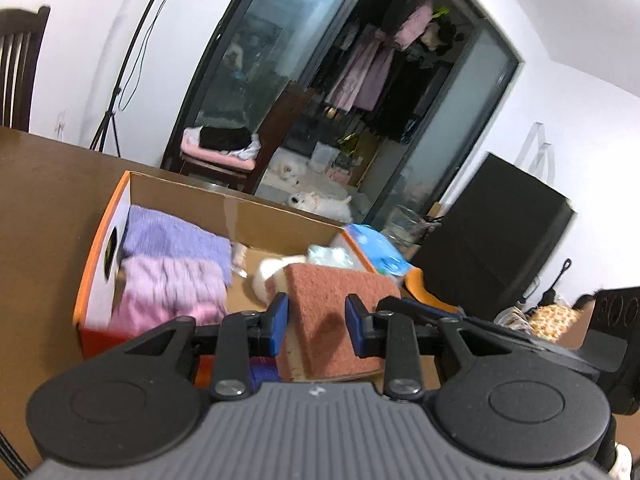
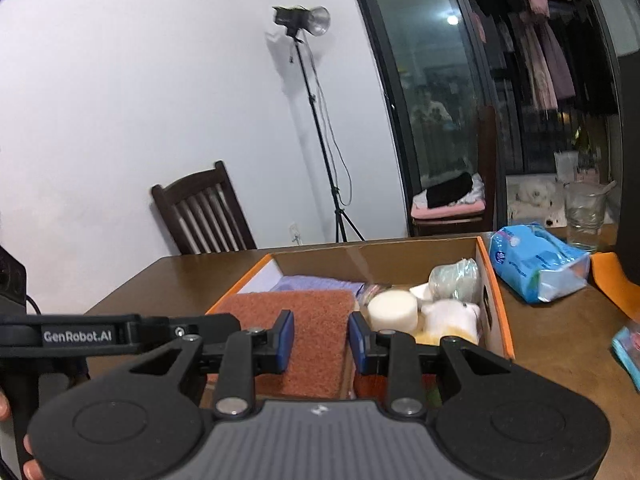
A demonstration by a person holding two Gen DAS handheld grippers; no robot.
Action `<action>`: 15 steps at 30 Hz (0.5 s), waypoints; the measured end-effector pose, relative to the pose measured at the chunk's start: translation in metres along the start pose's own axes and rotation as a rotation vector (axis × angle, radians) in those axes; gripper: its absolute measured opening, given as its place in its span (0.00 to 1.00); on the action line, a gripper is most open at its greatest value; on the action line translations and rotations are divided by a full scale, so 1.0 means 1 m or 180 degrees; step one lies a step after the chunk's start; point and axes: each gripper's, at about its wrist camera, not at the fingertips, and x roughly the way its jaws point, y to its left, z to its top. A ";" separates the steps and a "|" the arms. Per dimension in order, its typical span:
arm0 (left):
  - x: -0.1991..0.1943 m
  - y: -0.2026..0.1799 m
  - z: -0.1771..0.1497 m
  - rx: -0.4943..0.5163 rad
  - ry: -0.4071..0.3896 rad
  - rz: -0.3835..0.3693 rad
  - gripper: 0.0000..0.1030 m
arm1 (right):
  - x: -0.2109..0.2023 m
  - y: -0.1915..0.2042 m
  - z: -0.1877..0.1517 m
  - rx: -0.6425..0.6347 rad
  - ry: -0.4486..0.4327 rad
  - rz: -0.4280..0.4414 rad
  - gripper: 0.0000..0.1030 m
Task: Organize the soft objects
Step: 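Carry the pink sponge block into the box and open both grippers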
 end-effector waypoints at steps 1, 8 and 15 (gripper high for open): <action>0.010 0.004 0.006 -0.0003 0.0043 0.0014 0.30 | 0.012 -0.006 0.005 0.0058 0.0042 -0.0008 0.28; 0.080 0.040 0.025 0.0013 0.0490 0.0500 0.30 | 0.106 -0.033 0.020 0.0333 0.0678 -0.0015 0.28; 0.104 0.023 0.008 0.0515 0.0646 0.0609 0.30 | 0.128 -0.051 0.007 0.0384 0.0961 -0.0091 0.28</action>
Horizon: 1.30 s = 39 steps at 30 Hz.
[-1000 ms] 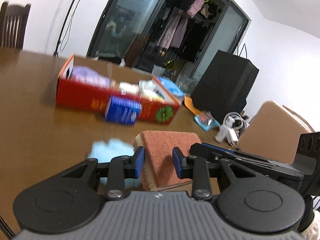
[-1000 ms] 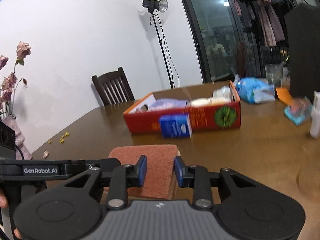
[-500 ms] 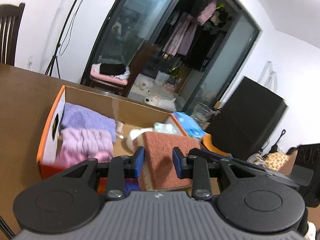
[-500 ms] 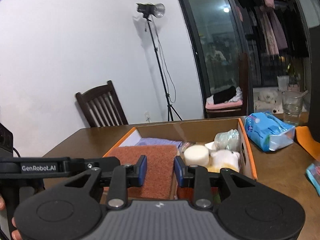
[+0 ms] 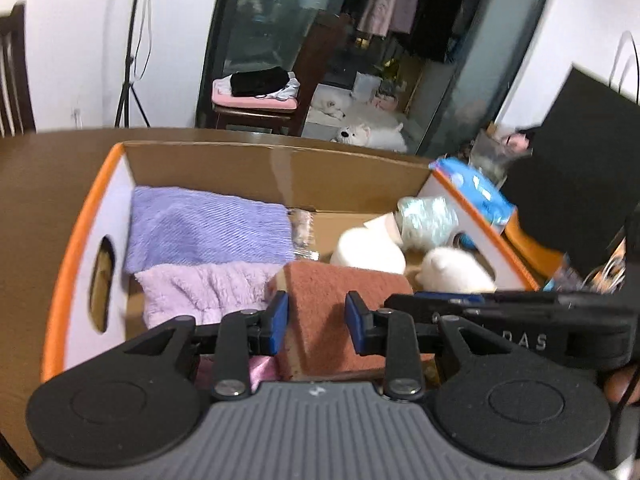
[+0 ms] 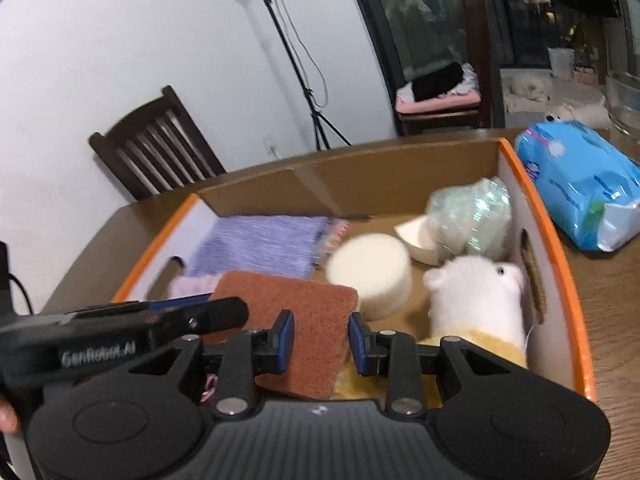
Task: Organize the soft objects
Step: 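Carry the pink sponge block into the box and open both grippers, then withdraw both grippers from the box toward the light-blue plush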
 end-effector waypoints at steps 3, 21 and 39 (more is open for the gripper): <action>0.011 -0.006 0.004 0.0062 0.0080 0.0012 0.31 | 0.000 0.004 -0.004 -0.0125 -0.0048 -0.0226 0.29; -0.129 0.019 0.000 -0.0155 -0.0352 0.0073 0.62 | -0.102 0.049 -0.002 -0.0706 -0.0519 -0.0297 0.47; -0.284 -0.050 -0.192 0.0190 -0.1141 0.0404 0.79 | -0.255 0.075 -0.186 -0.0881 -0.1000 -0.0085 0.68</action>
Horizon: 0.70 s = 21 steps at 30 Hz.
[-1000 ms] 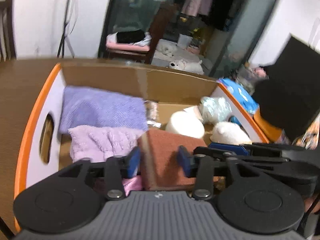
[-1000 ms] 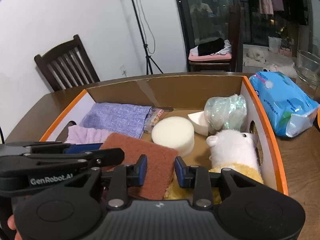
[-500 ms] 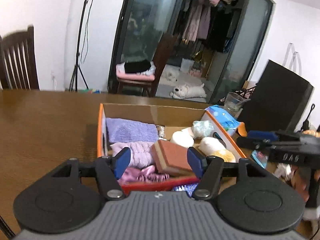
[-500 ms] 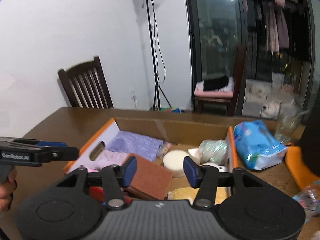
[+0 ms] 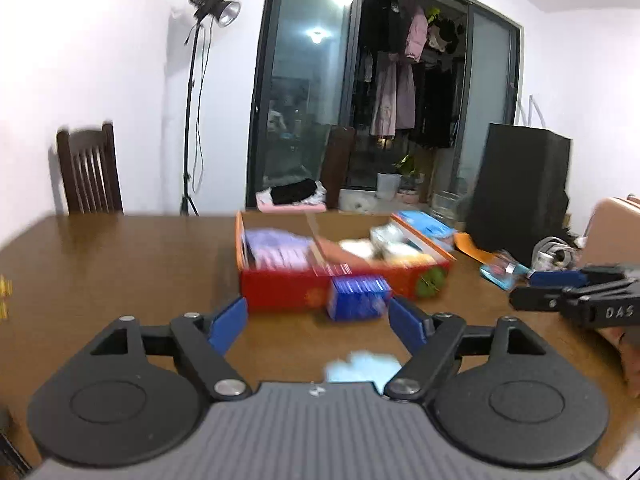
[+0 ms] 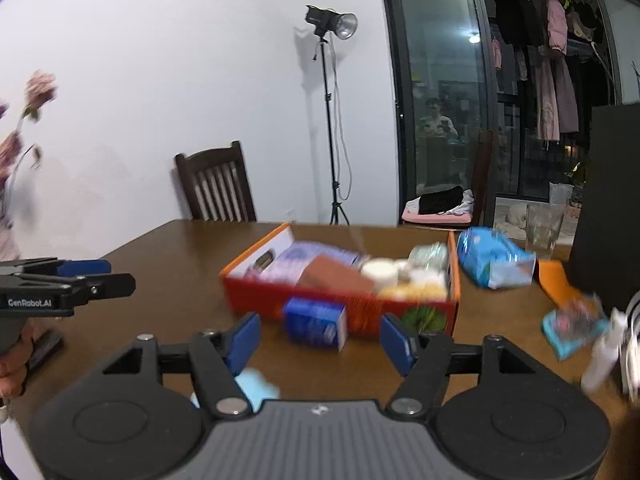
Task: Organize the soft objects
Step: 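Withdraw both grippers from the box toward the light-blue plush, then close both grippers on the light-blue plush toy and lift it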
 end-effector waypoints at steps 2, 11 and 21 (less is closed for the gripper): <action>-0.011 0.000 -0.026 -0.0189 0.0114 -0.0032 0.79 | -0.012 0.007 -0.027 0.0073 0.0039 0.0040 0.69; -0.018 0.007 -0.067 -0.0434 0.0413 -0.0056 0.81 | -0.016 0.016 -0.097 0.0346 0.0386 0.0178 0.69; 0.023 0.014 -0.062 -0.0577 0.0537 -0.0184 0.75 | 0.008 0.017 -0.090 0.0482 0.0373 0.0288 0.69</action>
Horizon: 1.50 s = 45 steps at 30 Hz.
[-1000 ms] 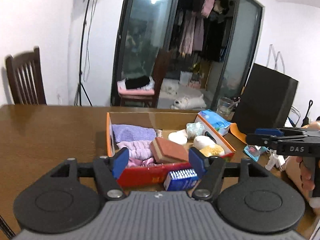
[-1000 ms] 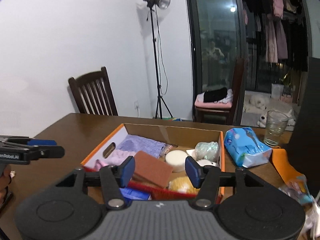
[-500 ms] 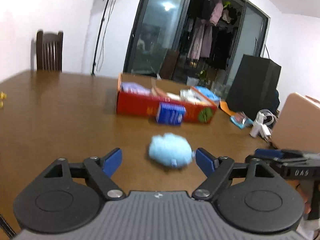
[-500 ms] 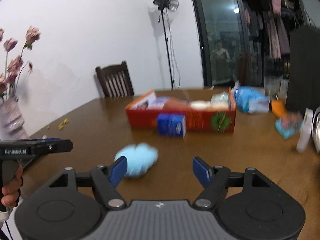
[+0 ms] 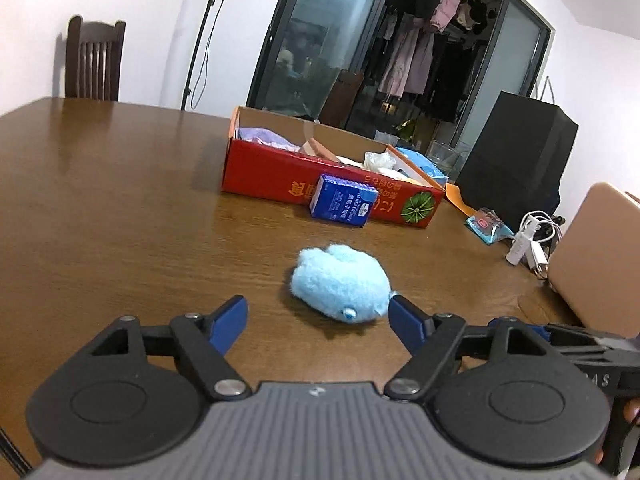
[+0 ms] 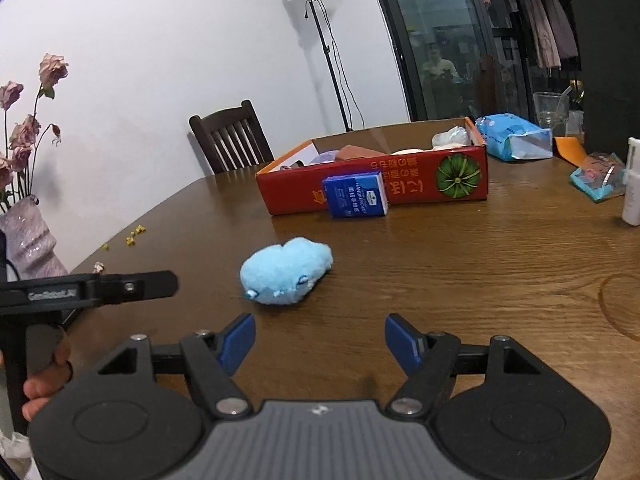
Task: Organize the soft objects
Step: 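Close both grippers on the light-blue plush toy and lift it, then carry the light-blue plush into the box and open both grippers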
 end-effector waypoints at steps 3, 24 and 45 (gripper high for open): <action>0.026 0.006 0.011 -0.0071 0.0079 -0.0042 0.69 | 0.022 0.000 0.011 0.0040 0.0049 0.0068 0.68; 0.106 0.052 0.026 -0.0749 0.0464 -0.0849 0.33 | 0.128 -0.035 0.043 0.0786 0.0246 0.0708 0.38; 0.071 -0.009 0.061 -0.0355 0.0101 -0.1051 0.29 | 0.059 -0.032 0.068 0.0594 -0.0154 0.0442 0.32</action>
